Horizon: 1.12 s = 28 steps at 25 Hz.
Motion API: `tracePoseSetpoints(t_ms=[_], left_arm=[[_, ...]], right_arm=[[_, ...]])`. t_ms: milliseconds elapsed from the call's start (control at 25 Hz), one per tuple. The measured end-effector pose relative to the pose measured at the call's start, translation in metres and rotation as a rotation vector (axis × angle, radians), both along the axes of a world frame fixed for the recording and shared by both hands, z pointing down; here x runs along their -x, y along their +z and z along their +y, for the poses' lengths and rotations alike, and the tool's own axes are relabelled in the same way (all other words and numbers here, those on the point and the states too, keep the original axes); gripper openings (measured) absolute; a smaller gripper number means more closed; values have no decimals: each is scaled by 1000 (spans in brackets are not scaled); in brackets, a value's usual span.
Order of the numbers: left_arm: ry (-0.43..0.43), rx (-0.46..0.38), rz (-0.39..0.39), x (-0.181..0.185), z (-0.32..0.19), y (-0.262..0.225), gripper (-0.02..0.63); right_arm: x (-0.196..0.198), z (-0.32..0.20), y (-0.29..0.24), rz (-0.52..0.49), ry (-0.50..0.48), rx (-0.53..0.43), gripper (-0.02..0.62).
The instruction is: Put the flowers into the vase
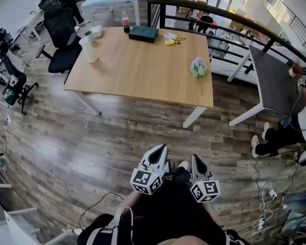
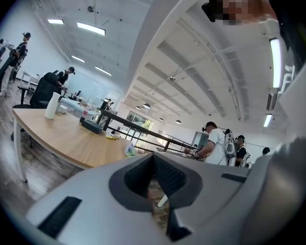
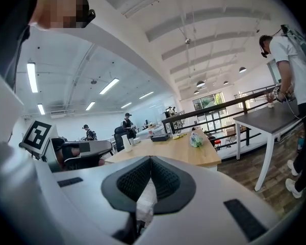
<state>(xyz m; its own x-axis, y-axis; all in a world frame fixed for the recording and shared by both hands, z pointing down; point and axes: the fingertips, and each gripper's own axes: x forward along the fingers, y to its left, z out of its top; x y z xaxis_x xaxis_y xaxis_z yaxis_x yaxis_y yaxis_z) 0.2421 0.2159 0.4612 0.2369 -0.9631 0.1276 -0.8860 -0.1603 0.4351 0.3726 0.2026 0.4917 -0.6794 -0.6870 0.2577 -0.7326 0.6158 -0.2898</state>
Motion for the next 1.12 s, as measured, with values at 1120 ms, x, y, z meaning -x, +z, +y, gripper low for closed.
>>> tracePoseSetpoints(t_ms=[1120], left_arm=[[-118, 46, -123, -117, -172, -3, 46]], right_arm=[[-86, -180, -1, -34, -159, -106, 17]])
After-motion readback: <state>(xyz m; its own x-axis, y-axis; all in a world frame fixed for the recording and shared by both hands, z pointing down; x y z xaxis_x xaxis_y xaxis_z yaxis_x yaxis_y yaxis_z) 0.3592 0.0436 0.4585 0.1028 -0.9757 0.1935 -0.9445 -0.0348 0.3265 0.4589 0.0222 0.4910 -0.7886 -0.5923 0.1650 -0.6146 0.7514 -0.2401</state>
